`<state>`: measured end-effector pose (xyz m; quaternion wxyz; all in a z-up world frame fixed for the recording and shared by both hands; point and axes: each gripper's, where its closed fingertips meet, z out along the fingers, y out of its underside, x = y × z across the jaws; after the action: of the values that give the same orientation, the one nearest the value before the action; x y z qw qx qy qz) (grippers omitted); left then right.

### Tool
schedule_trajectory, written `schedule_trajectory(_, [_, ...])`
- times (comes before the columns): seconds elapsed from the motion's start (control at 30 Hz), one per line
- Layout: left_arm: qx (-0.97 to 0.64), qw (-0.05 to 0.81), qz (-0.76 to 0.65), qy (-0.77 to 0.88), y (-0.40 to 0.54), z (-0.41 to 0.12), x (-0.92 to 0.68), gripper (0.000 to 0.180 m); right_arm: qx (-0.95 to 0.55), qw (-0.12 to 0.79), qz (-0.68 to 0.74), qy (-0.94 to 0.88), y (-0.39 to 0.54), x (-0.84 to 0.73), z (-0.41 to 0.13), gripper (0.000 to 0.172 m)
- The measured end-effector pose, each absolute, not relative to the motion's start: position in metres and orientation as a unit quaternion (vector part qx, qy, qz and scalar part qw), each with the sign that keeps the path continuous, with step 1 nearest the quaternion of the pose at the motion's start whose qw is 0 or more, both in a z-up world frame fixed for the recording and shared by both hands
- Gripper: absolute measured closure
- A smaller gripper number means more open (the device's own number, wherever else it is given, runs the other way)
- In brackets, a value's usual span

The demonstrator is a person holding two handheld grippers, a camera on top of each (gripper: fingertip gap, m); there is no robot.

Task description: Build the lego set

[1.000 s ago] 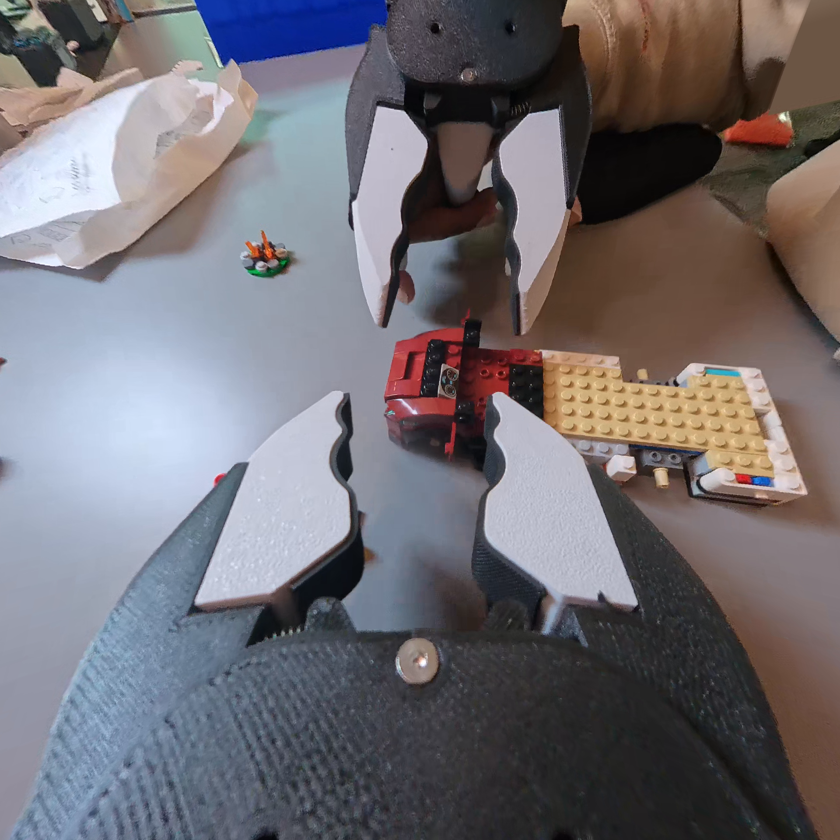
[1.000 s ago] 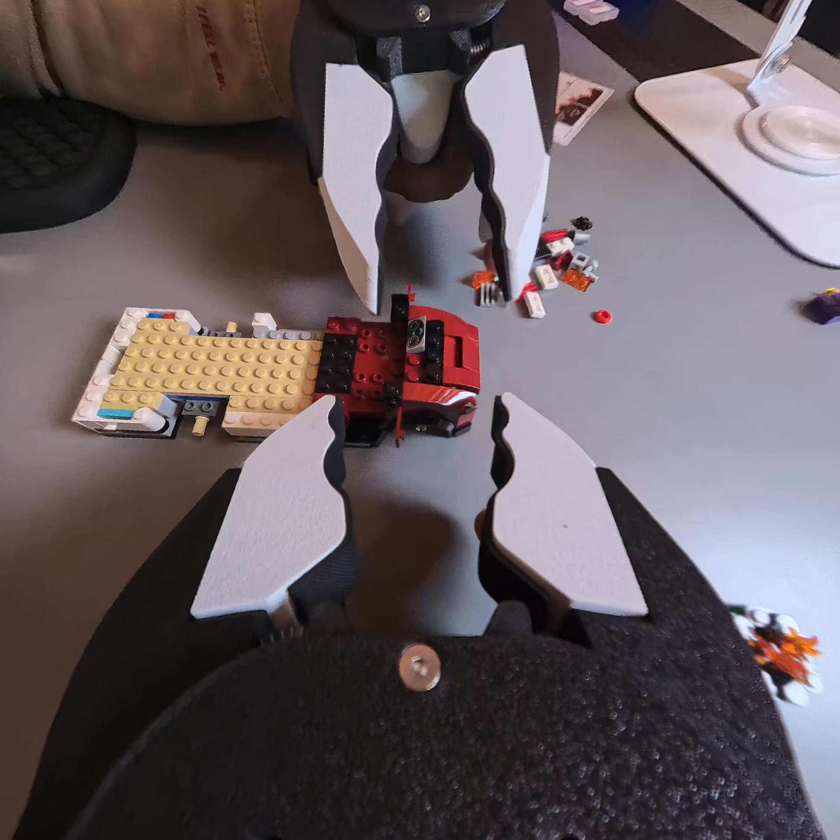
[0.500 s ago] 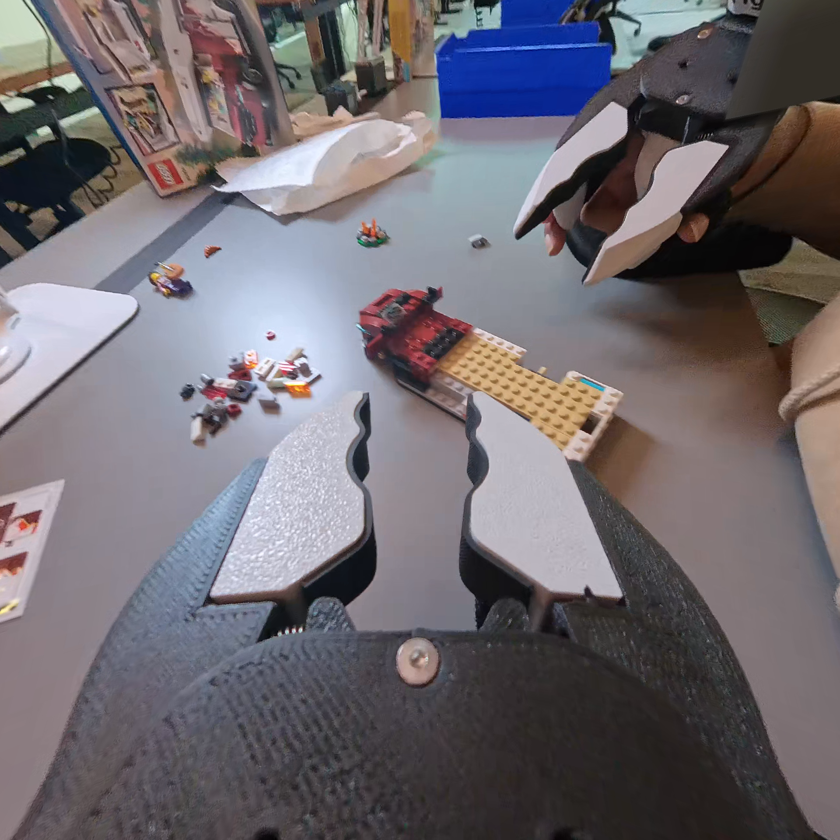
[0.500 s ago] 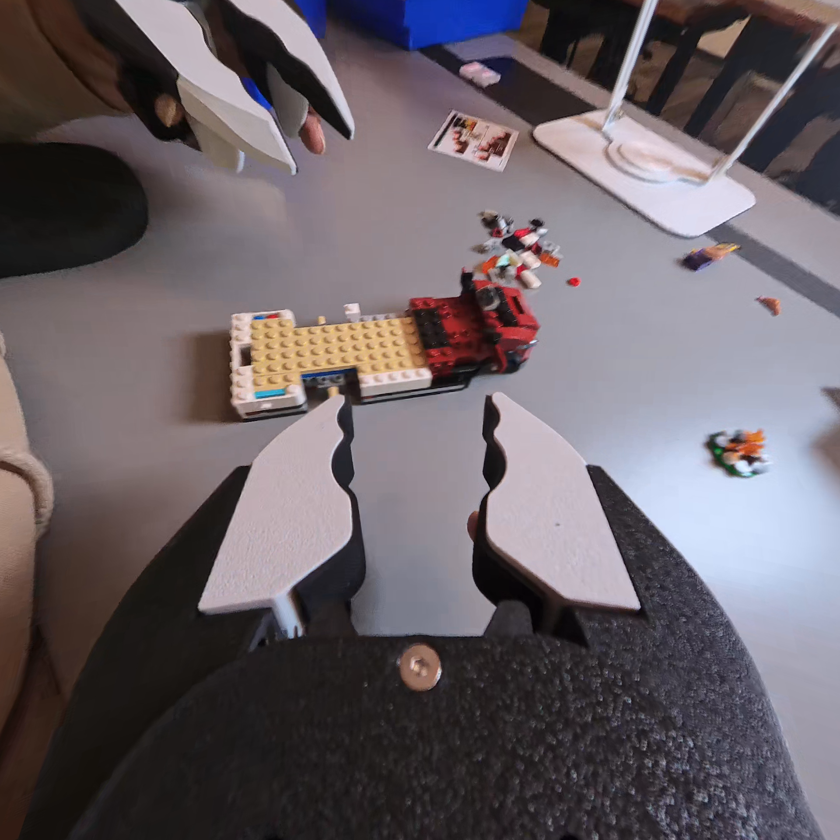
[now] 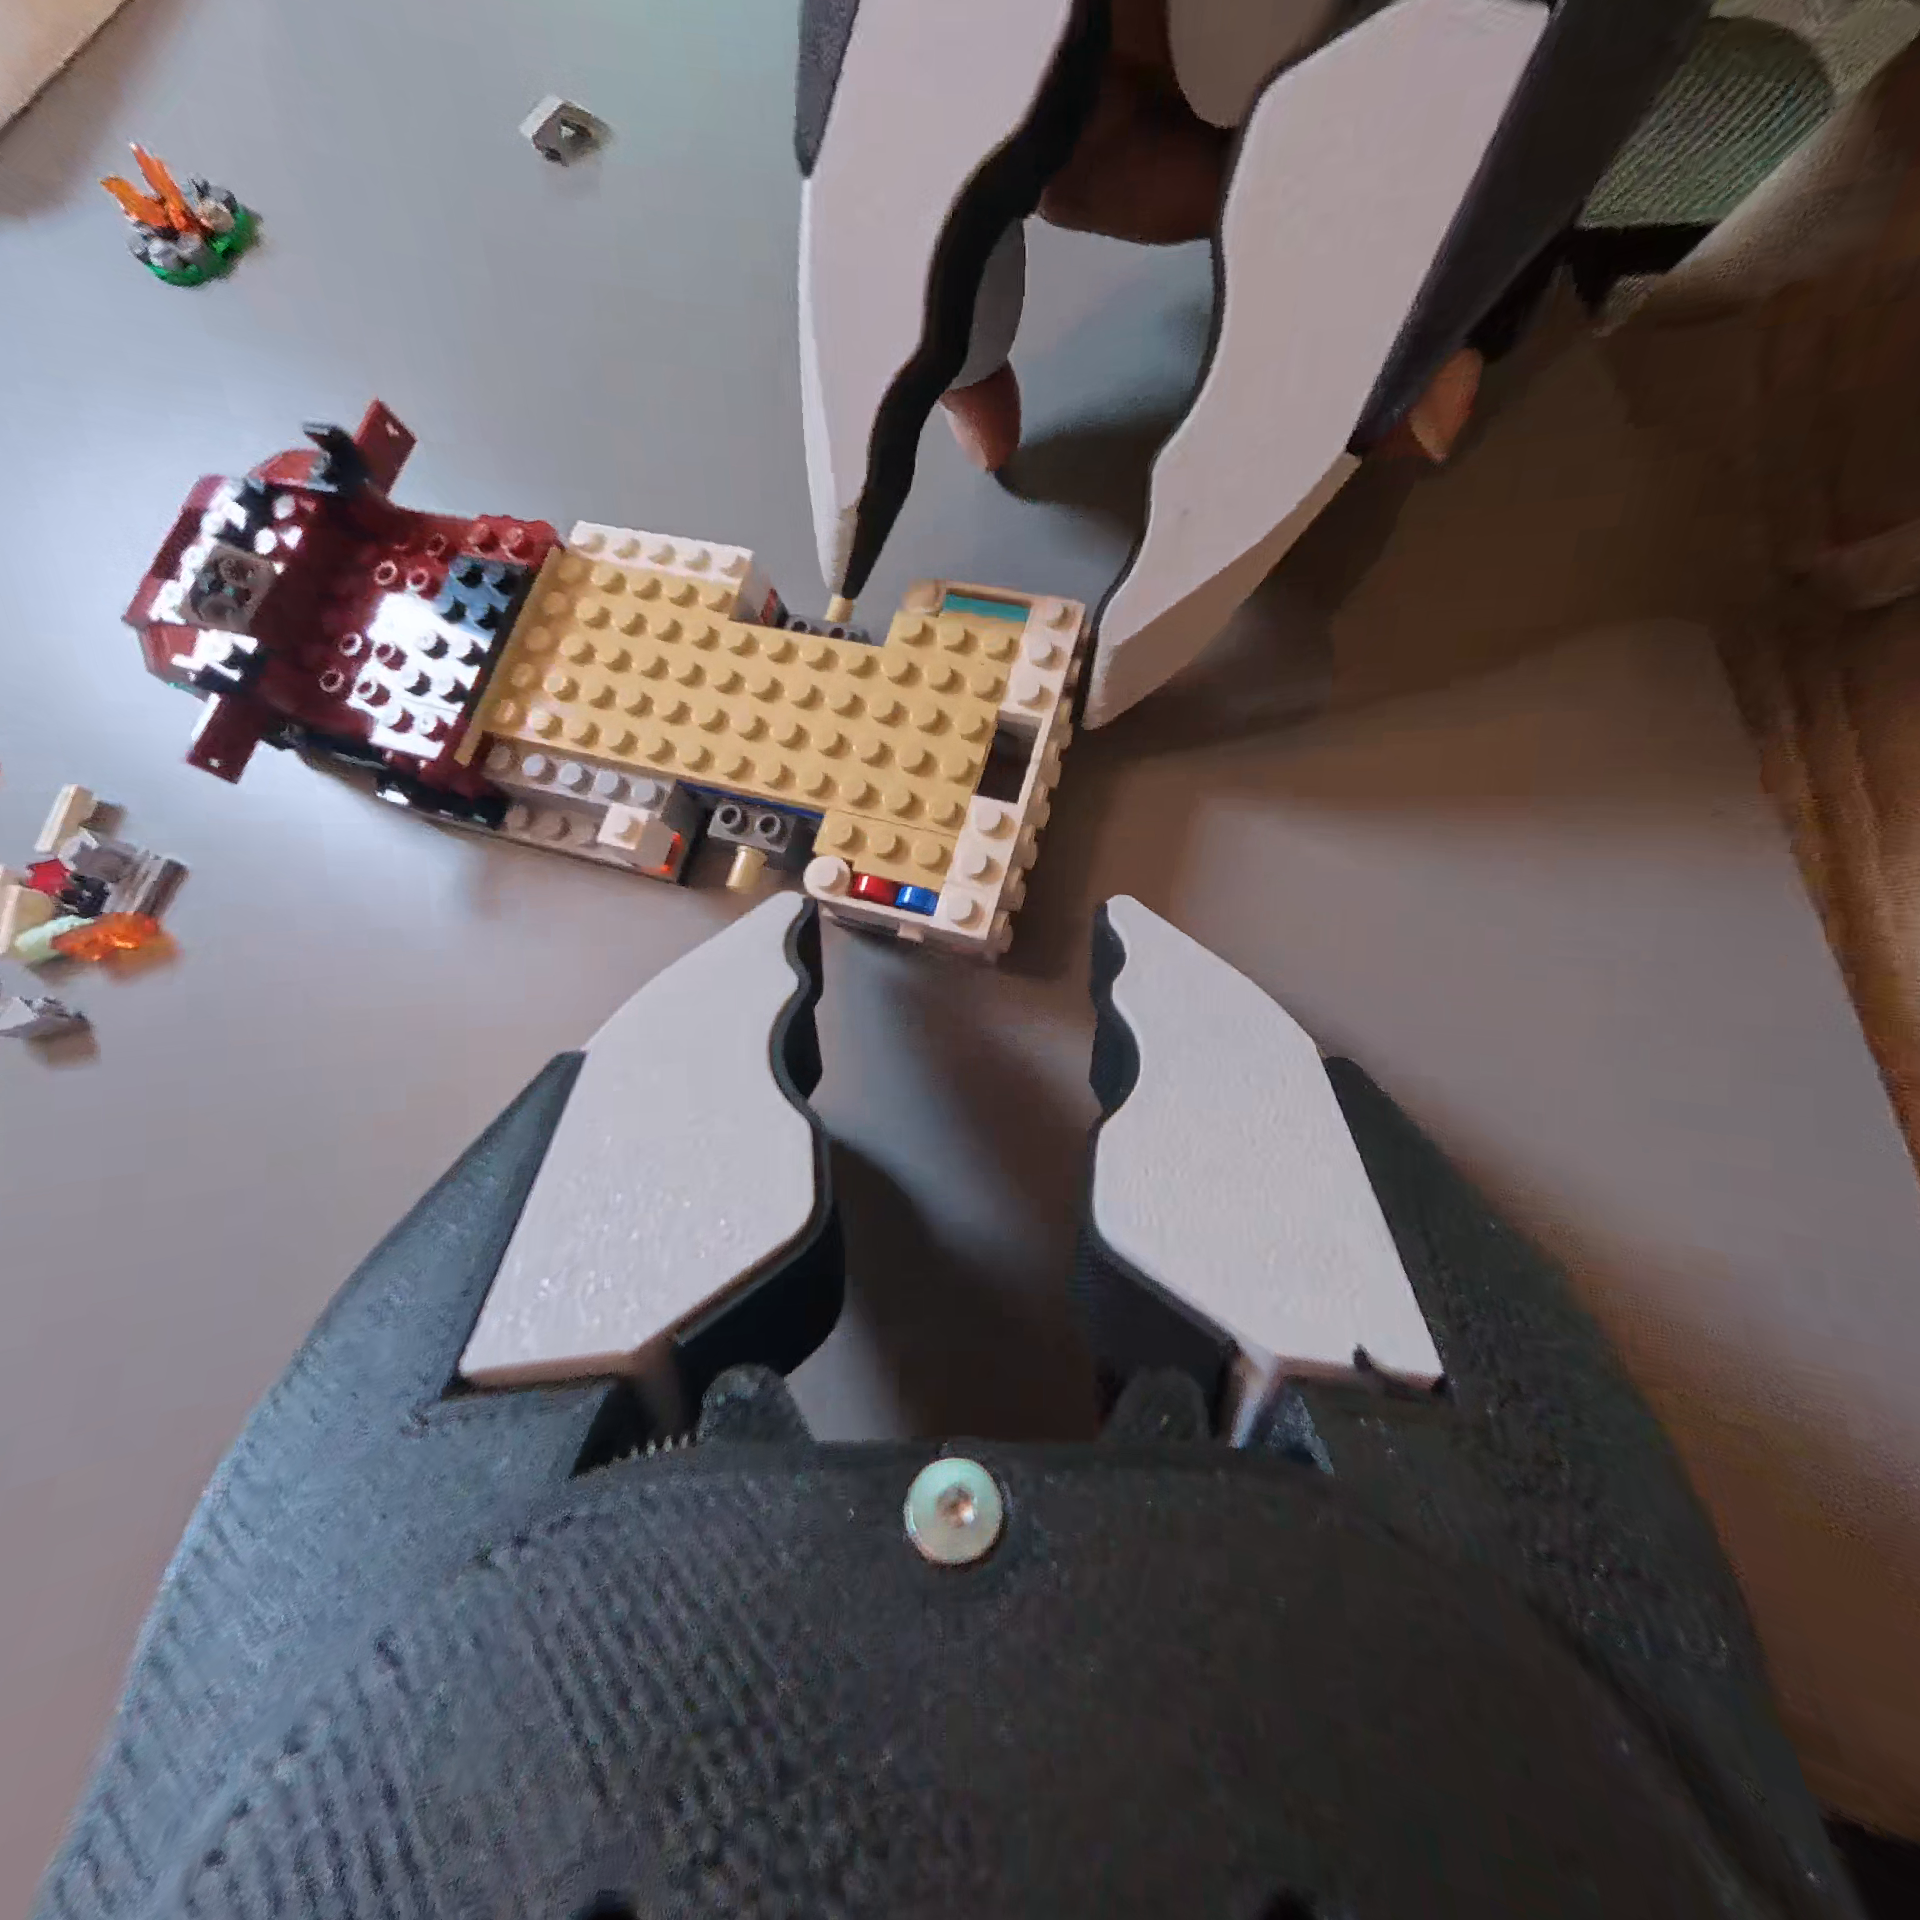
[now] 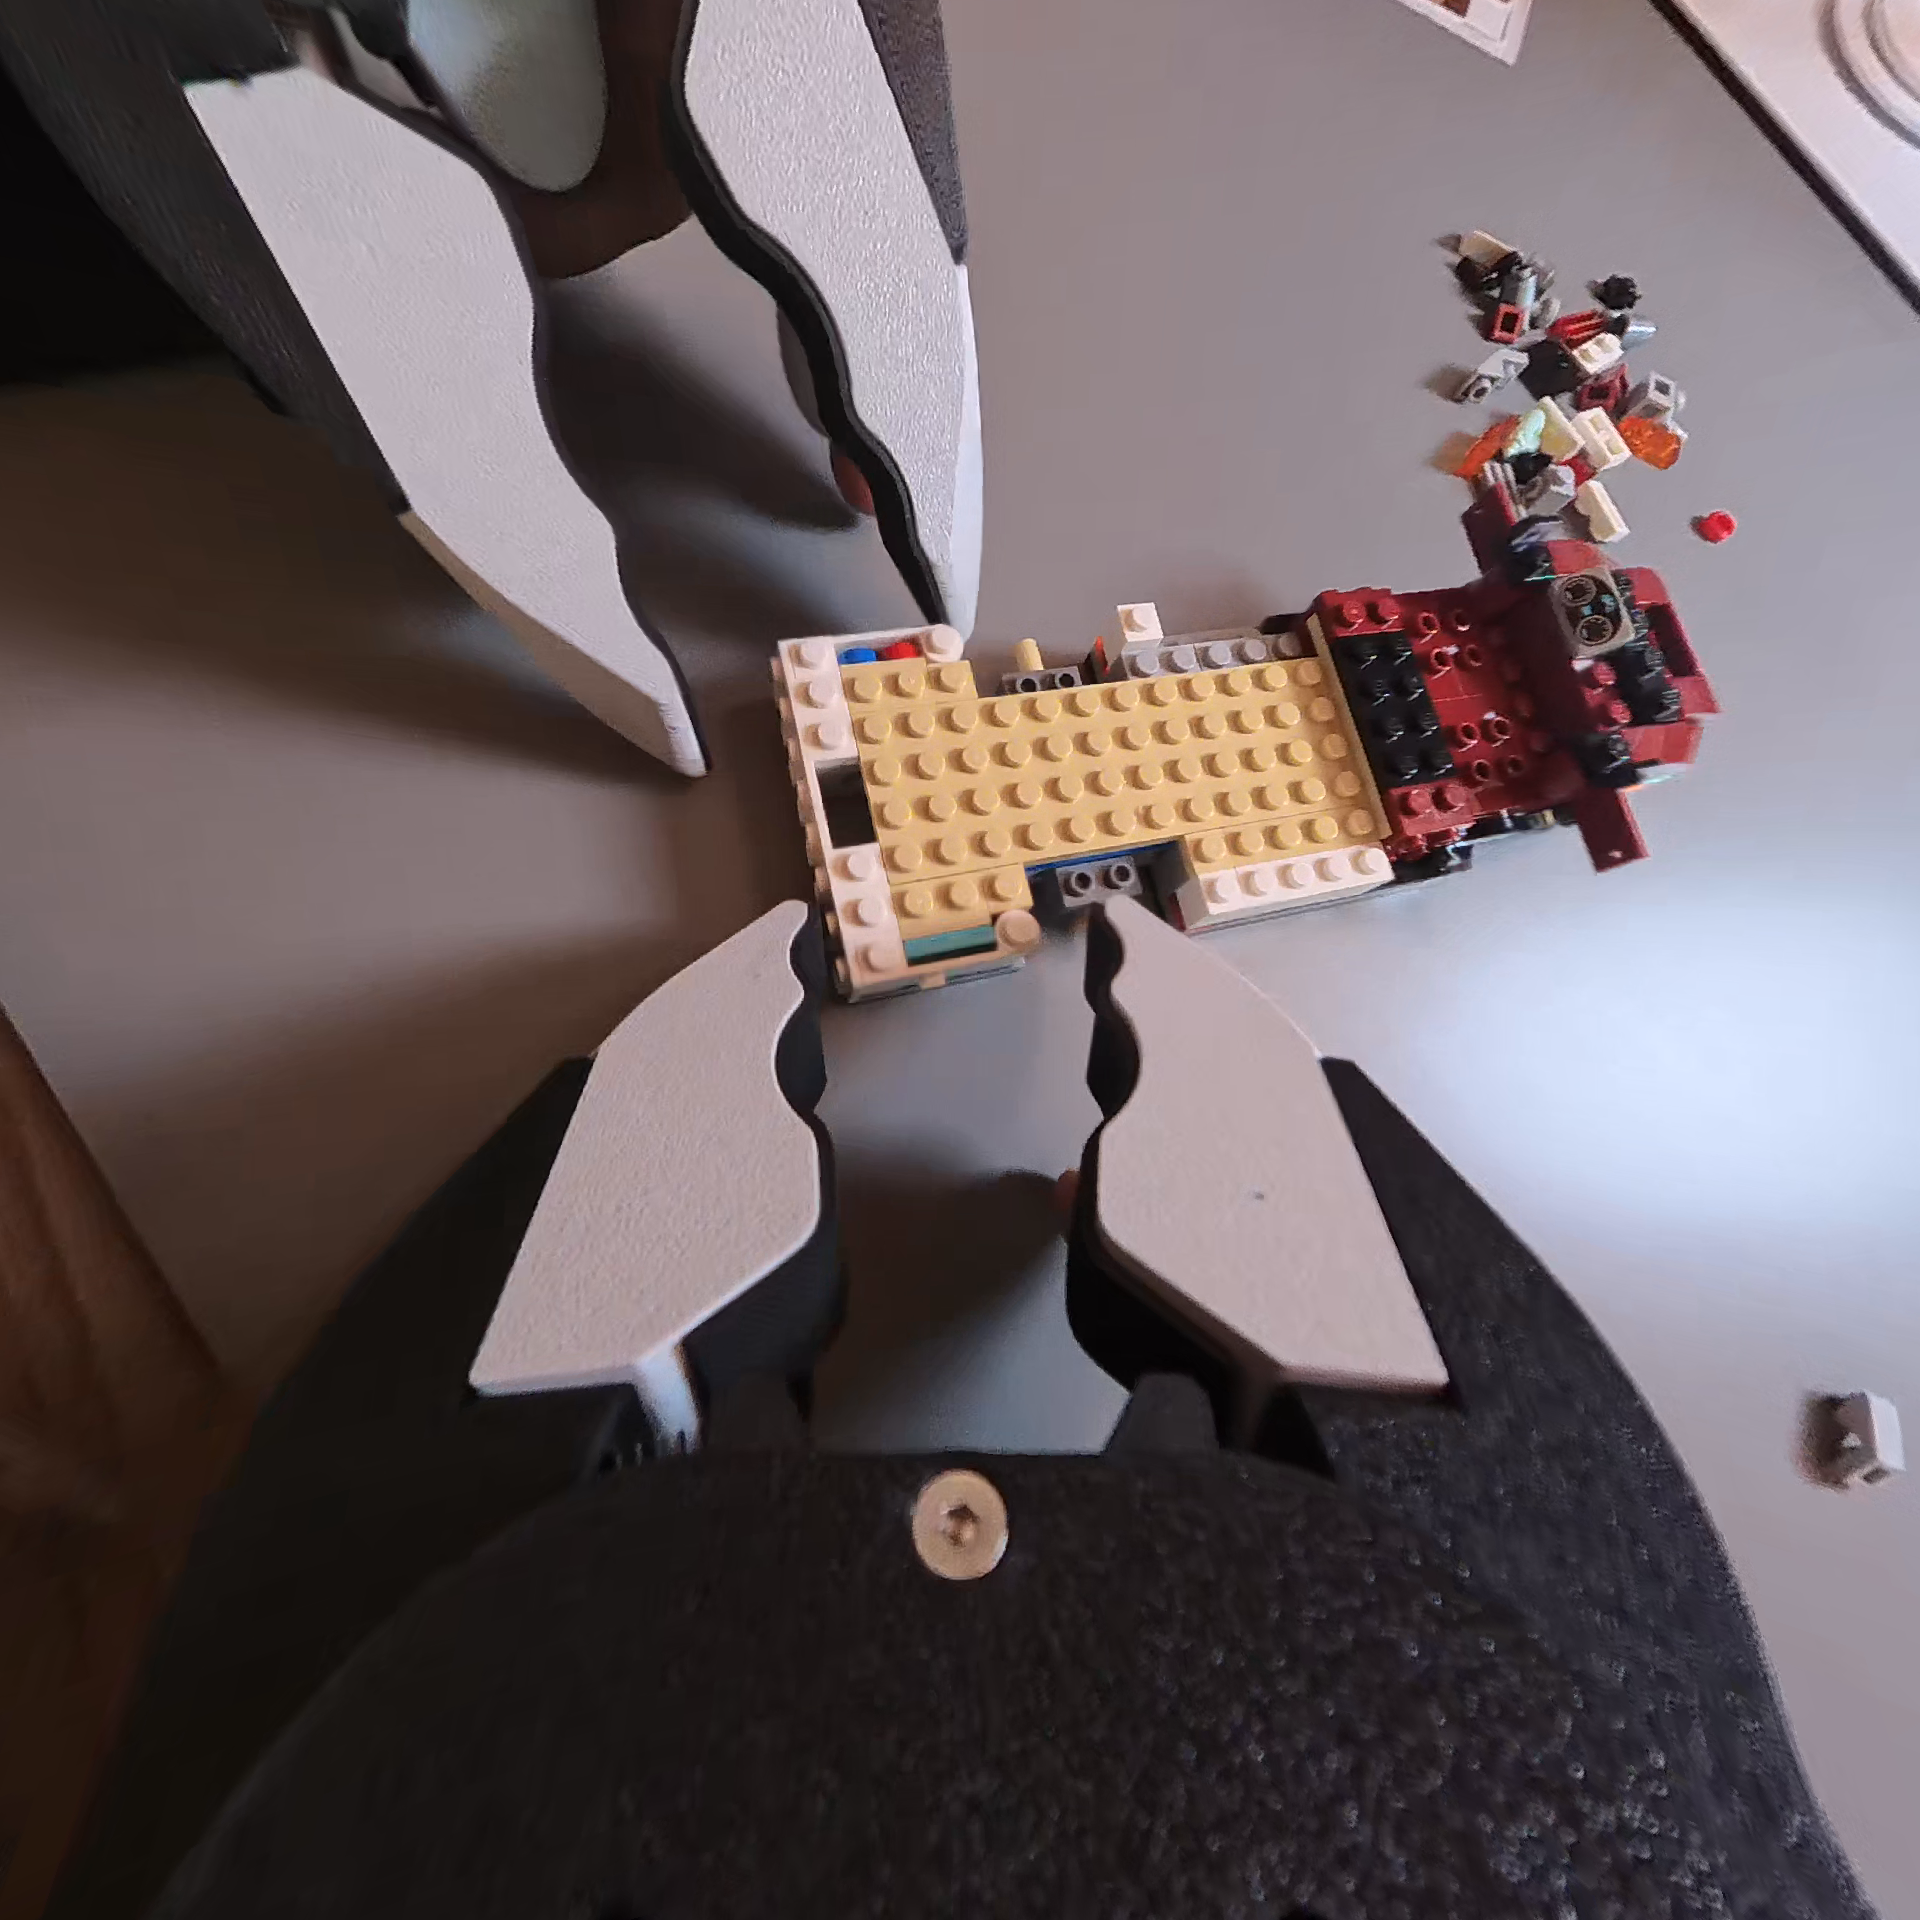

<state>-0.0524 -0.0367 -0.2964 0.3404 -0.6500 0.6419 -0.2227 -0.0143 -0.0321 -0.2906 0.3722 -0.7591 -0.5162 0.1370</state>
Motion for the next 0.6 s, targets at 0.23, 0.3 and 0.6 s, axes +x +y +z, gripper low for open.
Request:
schedule_trajectory(0.23, [-0.595, 0.383, -0.181, 0.683, -0.059, -0.295, -0.027, 0.154, -0.776, 0.342, 0.062, -0.526, -0.008, 0.032, -0.289, 0.136])
schedule_trajectory(0.3, [-0.551, 0.401, -0.158, 0.715, -0.068, -0.293, -0.021, 0.15, -0.797, 0.361, 0.038, -0.482, 0.008, 0.048, -0.283, 0.135])
schedule_trajectory(0.6, [-0.608, 0.485, -0.219, 0.589, -0.027, -0.249, -0.043, 0.153, -0.834, 0.356, 0.074, -0.415, 0.017, 0.027, -0.292, 0.085])
